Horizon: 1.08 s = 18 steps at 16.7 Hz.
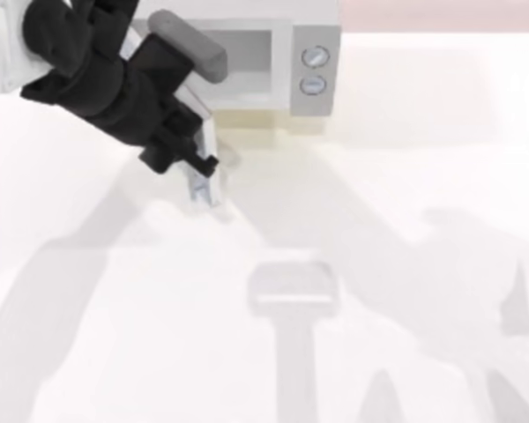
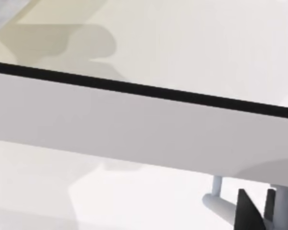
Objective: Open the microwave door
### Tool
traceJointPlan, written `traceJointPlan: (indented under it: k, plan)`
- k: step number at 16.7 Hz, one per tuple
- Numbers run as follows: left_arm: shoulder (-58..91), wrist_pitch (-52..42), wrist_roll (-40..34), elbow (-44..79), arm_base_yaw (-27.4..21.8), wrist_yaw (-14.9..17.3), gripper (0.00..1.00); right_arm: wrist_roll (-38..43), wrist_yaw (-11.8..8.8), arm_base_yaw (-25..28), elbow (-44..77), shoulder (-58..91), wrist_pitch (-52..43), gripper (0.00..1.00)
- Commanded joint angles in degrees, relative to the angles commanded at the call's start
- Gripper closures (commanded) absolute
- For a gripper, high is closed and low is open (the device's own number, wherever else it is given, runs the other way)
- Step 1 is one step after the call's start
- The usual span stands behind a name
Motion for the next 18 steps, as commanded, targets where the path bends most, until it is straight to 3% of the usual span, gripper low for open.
traceJointPlan:
  k: [12, 18]
  plan:
    - [0.0, -0.12, 0.03, -0.08, -0.17, 0.37, 1.0, 0.0, 0.0, 0.0, 0.0, 0.0, 0.0, 0.0]
    - [-1.31, -1.88, 8.05, -0.57, 3.15, 4.03, 1.0, 0.0, 0.0, 0.0, 0.0, 0.0, 0.0, 0.0]
